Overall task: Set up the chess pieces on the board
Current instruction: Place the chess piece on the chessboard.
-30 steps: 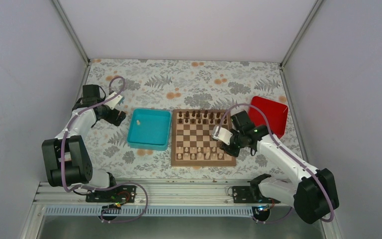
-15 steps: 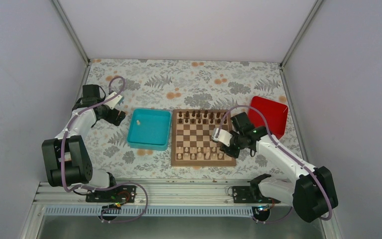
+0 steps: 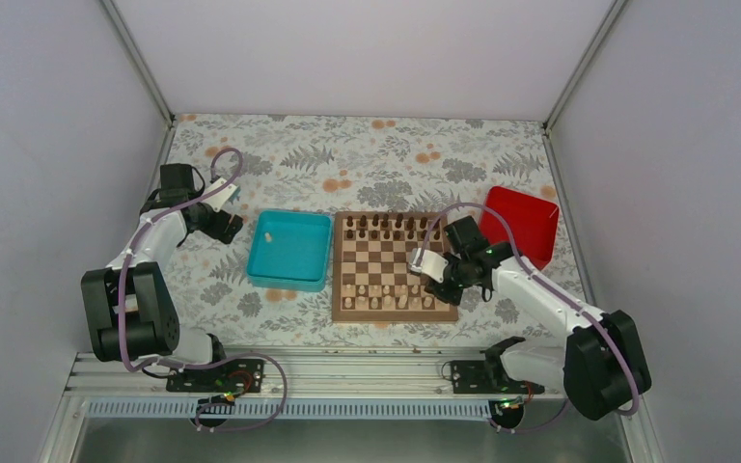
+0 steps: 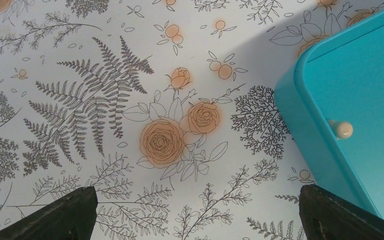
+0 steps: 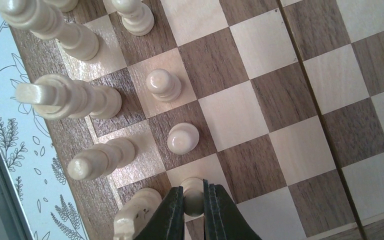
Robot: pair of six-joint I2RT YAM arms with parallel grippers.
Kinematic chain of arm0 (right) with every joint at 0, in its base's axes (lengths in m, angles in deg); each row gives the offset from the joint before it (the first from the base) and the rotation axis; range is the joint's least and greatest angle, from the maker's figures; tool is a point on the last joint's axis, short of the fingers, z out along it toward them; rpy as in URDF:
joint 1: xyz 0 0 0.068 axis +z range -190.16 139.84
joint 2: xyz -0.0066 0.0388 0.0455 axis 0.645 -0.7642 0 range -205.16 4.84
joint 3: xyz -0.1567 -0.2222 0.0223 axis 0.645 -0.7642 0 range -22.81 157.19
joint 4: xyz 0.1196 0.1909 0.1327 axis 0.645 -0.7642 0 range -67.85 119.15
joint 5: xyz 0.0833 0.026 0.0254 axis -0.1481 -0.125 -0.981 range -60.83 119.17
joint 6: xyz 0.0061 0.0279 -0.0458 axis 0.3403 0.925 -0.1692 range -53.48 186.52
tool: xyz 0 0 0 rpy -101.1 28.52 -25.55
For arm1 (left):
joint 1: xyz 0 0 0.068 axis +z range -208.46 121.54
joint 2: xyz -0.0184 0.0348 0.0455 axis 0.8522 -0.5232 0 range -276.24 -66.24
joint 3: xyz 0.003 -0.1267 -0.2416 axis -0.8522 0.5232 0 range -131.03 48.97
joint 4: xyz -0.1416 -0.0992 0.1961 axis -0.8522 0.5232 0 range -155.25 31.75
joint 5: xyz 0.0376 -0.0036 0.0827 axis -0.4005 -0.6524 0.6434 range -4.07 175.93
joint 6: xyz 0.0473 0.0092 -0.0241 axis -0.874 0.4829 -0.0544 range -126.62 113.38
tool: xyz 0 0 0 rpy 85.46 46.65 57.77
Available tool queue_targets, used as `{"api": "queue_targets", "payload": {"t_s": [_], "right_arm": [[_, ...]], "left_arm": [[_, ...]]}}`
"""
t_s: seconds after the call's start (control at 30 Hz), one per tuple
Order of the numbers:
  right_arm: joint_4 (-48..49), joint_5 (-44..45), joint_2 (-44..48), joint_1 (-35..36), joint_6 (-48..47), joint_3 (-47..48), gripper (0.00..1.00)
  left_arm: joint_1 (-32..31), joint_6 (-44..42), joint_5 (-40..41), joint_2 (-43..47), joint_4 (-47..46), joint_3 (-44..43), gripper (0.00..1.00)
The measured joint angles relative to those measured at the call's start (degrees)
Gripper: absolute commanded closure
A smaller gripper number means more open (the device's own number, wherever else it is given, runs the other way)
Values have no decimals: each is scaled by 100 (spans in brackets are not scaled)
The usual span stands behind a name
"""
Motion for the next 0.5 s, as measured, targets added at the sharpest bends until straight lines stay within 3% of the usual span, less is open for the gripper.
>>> {"api": "queue_targets", "payload": {"t_s": [0.5], "right_arm": [[170,0,-81,-66,-66,4,91]], "left_arm": [[0,-2,0,0,4,0,0]]}}
